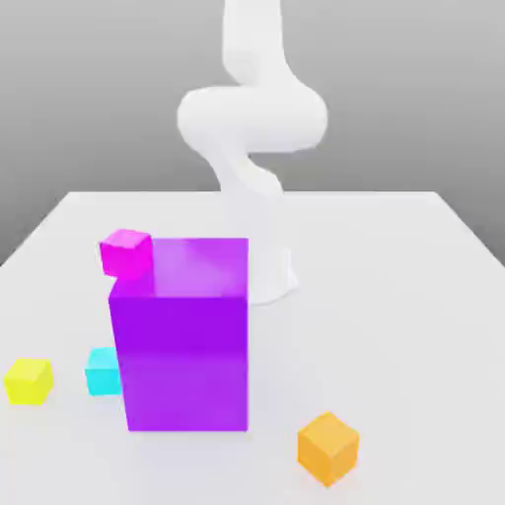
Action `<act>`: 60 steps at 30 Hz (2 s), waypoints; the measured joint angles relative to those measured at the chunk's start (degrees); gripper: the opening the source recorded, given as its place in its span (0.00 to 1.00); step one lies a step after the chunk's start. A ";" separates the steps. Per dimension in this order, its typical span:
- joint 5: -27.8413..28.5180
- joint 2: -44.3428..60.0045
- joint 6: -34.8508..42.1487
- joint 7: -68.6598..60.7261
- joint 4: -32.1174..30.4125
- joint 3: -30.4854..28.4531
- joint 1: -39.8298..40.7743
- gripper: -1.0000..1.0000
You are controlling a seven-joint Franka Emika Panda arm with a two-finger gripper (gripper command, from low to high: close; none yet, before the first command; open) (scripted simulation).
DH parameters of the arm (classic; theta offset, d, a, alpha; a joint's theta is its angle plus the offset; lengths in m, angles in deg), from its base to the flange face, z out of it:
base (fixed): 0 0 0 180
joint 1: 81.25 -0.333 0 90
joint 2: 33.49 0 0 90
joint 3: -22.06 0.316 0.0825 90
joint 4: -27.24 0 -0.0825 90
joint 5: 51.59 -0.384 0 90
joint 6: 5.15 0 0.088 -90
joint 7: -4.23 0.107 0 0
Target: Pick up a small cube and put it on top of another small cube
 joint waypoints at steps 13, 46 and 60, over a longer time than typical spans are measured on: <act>-2.77 27.40 -12.86 -15.81 -8.12 -1.63 -8.03 0.50; -0.99 44.15 -17.42 -23.25 -14.85 -2.24 -7.92 0.00; 4.02 15.24 11.77 -6.13 -14.33 -8.68 7.92 0.00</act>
